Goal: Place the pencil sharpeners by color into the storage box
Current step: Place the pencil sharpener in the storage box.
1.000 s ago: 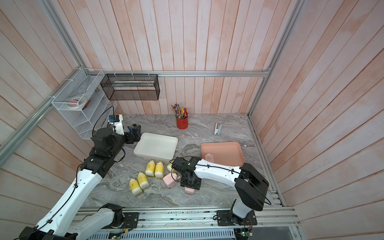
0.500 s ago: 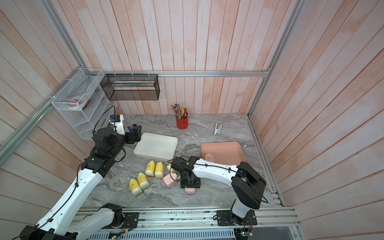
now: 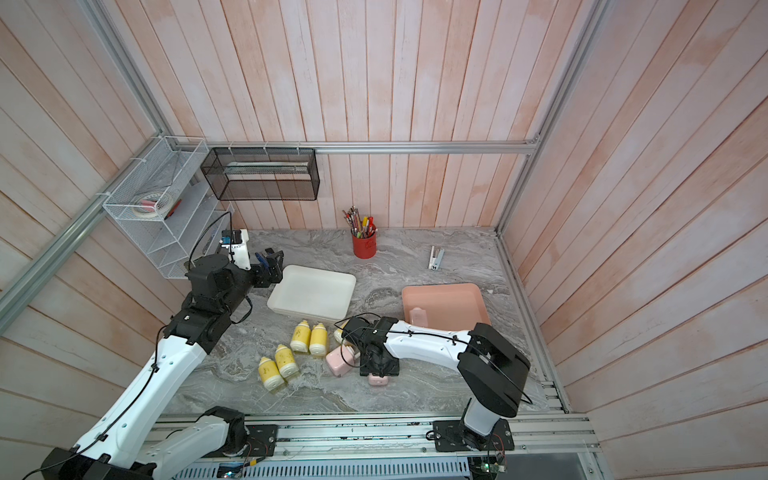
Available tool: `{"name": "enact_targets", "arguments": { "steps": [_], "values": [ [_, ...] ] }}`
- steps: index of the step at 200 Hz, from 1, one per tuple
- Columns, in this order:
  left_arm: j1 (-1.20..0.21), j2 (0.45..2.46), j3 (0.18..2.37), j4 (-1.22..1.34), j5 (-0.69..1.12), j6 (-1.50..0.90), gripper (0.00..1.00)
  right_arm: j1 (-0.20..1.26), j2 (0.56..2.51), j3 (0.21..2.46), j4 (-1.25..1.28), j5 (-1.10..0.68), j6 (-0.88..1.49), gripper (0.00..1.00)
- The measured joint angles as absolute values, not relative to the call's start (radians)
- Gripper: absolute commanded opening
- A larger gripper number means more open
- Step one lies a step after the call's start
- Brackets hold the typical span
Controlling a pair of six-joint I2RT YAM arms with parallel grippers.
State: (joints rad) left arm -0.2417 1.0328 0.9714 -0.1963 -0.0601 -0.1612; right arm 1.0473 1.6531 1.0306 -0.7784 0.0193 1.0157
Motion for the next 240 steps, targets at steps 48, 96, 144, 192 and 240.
{"name": "enact_targets", "arguments": {
  "steps": [48,96,144,192,240],
  "values": [
    [-0.242,1.035,0.971,-0.196,-0.06,-0.161,1.0,1.05,1.651,1.032,-0.781,0.023,1.016,0.54],
    [-0.242,1.044,0.971,-0.197,-0.06,-0.161,1.0,1.054,1.651,1.055,-0.834,0.021,0.99,0.52],
    [-0.243,1.048,0.971,-0.205,-0.06,-0.161,0.99,1.055,1.596,1.168,-1.002,0.038,0.943,0.51],
    [-0.256,1.051,0.971,-0.214,-0.06,-0.158,1.0,0.925,1.472,1.303,-1.173,0.112,0.848,0.5],
    [-0.283,1.07,0.971,-0.224,-0.059,-0.146,1.0,0.672,1.411,1.377,-1.251,0.203,0.661,0.5]
  ]
}}
